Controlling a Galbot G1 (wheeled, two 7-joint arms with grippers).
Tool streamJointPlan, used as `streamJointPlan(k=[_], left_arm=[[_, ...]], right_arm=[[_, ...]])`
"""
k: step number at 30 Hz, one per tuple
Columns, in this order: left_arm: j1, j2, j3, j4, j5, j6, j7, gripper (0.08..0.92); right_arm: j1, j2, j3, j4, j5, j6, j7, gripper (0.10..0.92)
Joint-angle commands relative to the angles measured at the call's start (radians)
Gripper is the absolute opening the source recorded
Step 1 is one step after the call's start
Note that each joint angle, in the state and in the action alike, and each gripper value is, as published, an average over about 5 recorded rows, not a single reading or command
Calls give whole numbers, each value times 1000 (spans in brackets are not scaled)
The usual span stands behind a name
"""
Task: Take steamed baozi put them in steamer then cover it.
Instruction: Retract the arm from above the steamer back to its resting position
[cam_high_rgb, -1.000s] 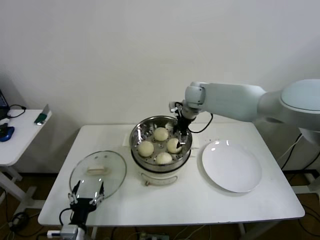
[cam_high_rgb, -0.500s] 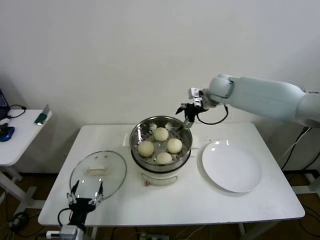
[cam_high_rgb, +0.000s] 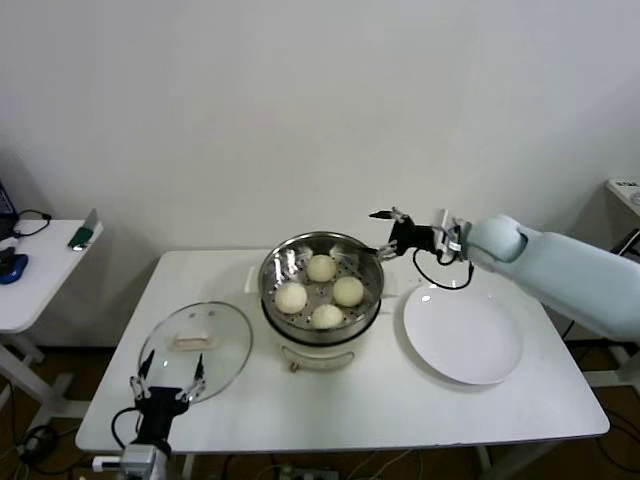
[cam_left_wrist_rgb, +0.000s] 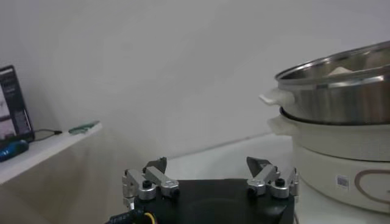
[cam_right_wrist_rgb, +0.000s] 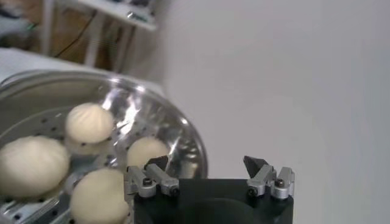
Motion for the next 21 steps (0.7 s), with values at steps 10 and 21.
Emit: streamJointPlan(k=[10,21], left_arm=[[-2,-6,-9,-9,184,-14,-4,823],[-7,25,-64,-25,734,-20,27,823]], right_arm=[[-1049,87,1240,127,-254,76,201,823],[-1340,275,1543,274,-300,-22,202,823]])
